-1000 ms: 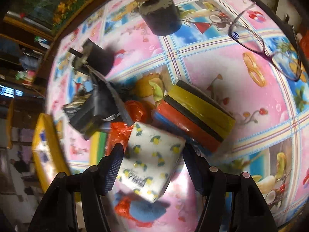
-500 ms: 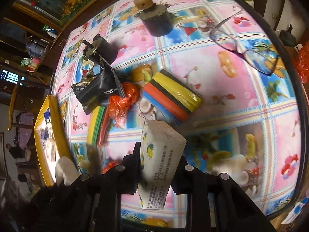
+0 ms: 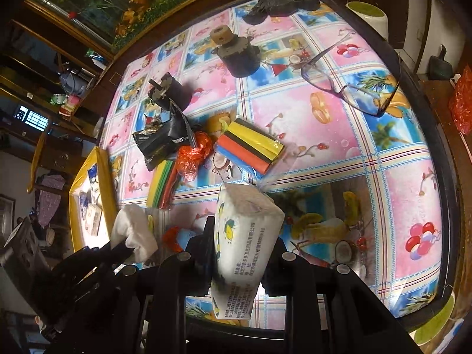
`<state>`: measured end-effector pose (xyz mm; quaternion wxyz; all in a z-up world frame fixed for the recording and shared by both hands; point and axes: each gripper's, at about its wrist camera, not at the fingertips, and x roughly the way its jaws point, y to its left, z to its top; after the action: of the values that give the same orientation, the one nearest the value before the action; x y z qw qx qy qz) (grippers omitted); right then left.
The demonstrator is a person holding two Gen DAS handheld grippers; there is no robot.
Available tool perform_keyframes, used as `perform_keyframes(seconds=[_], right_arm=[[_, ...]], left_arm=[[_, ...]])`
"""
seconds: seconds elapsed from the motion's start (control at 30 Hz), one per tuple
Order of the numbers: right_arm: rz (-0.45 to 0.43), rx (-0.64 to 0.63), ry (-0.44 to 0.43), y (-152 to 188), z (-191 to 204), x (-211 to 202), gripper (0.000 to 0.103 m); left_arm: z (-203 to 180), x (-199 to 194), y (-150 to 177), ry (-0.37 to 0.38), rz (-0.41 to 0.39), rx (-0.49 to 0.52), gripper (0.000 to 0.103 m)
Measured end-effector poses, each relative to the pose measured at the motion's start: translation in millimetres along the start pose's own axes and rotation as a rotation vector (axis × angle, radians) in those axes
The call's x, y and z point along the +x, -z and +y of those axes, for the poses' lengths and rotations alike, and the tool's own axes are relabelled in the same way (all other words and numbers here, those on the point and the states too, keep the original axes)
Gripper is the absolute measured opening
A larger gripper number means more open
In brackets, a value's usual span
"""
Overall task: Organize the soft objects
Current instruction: 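Carry the white cloth and lemon-print pack over the yellow tray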
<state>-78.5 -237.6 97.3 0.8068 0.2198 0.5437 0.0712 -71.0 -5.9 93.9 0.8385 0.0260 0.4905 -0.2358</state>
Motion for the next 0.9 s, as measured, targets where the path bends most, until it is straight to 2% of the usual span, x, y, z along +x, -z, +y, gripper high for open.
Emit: perform_keyframes(seconds=[0.4,0.77,0.9], right_arm=[[-0.058,-0.052,-0.037,1,11,-24,0.026],[-0.052,-0.078,-0.125,-6,40,-19,0.026],[-0.033,-0.114,-0.148,-7,62,-10,0.027]], left_arm=[[-8,-9,-8,0.014,-0.038,0.01,0.012],[25,-37,-2,-0.028,-0.102,-0.059,0.012],[42,-50,6,-0.052,-0.122,-0.099,0.012]])
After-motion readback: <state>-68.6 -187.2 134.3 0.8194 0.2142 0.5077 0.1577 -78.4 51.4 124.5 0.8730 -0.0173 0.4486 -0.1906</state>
